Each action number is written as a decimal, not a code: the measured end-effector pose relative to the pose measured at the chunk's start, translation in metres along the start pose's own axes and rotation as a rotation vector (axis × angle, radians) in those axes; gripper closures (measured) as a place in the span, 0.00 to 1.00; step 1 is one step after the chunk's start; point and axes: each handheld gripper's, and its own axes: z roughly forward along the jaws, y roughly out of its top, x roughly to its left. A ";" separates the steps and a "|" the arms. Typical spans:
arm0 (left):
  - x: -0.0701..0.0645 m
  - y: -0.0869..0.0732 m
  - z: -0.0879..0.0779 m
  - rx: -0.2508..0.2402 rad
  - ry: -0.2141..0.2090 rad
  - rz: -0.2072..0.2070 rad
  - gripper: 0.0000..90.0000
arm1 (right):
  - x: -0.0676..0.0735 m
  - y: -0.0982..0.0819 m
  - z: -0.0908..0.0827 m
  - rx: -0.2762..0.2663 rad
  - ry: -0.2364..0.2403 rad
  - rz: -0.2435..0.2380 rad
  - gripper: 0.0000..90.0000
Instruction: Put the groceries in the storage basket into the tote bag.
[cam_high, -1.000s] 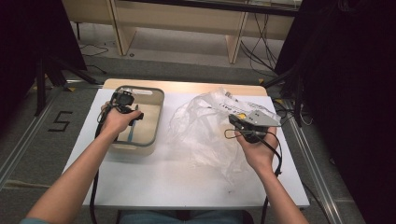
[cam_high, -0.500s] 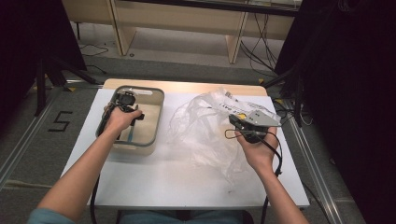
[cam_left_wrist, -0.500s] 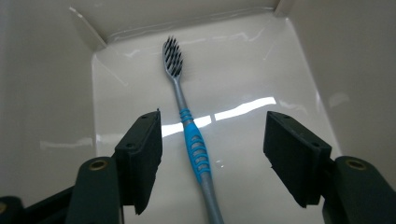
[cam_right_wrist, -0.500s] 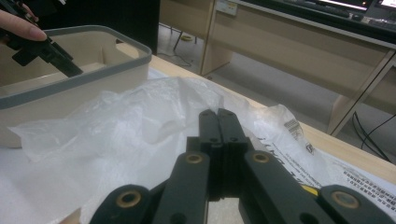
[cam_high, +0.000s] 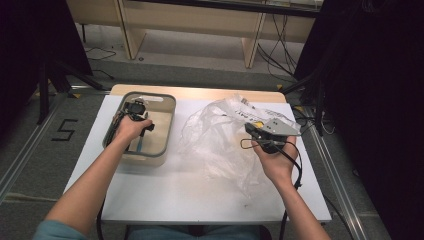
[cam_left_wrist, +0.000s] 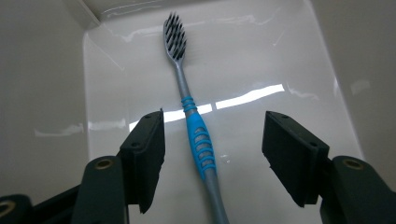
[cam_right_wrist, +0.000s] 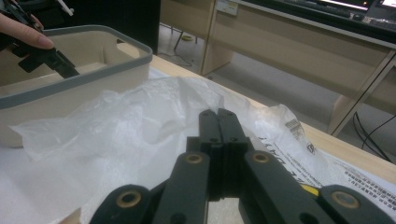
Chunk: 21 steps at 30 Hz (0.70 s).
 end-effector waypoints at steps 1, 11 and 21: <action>0.000 0.000 0.000 0.002 0.001 0.000 0.44 | 0.000 0.000 0.000 0.000 0.000 0.000 1.00; 0.001 0.000 0.006 0.022 0.003 -0.006 0.45 | 0.000 0.000 0.000 0.001 0.001 -0.001 1.00; 0.003 -0.001 0.009 0.051 -0.014 -0.012 0.50 | 0.000 0.000 0.000 0.000 0.001 -0.004 1.00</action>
